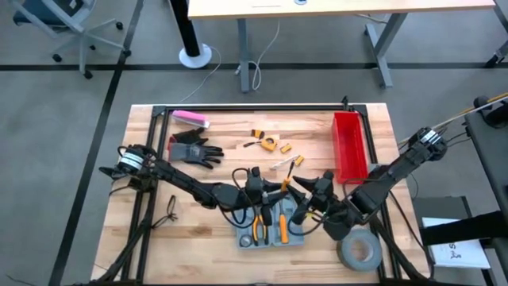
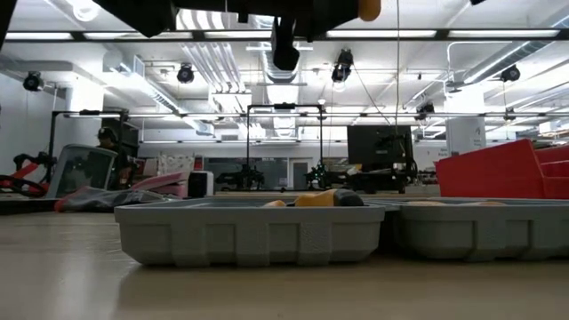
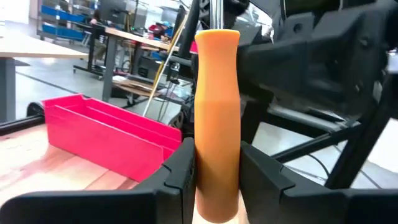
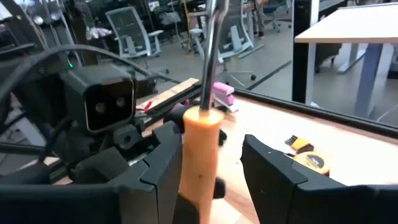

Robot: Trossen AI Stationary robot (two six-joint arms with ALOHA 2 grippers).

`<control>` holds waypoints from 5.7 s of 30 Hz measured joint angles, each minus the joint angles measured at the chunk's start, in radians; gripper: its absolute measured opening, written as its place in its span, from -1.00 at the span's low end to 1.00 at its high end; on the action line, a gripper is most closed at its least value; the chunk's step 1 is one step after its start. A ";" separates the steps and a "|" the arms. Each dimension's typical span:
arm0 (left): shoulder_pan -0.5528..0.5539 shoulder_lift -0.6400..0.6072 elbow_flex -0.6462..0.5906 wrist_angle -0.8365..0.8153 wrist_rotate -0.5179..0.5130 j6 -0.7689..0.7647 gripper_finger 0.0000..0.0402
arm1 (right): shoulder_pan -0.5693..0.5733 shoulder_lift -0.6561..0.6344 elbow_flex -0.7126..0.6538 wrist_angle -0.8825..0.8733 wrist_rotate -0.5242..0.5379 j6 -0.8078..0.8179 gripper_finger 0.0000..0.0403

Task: Prefit tool cases
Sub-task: Put the nut driver into the pre-fit tool case

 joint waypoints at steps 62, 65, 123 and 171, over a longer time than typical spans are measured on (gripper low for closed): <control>-0.003 -0.001 0.000 -0.076 -0.003 0.017 -0.43 | -0.082 0.088 0.077 0.015 -0.066 -0.051 -0.69; -0.002 -0.002 0.000 -0.102 -0.009 0.017 -0.39 | -0.081 0.070 0.077 -0.037 -0.039 -0.030 -0.70; -0.003 -0.196 -0.004 -0.700 -0.086 0.238 0.08 | 0.010 0.199 0.079 -0.426 -0.784 0.956 -0.70; -0.031 -0.681 -0.289 -0.916 0.235 0.203 0.05 | -0.096 0.530 0.457 -0.883 -1.012 1.087 -0.70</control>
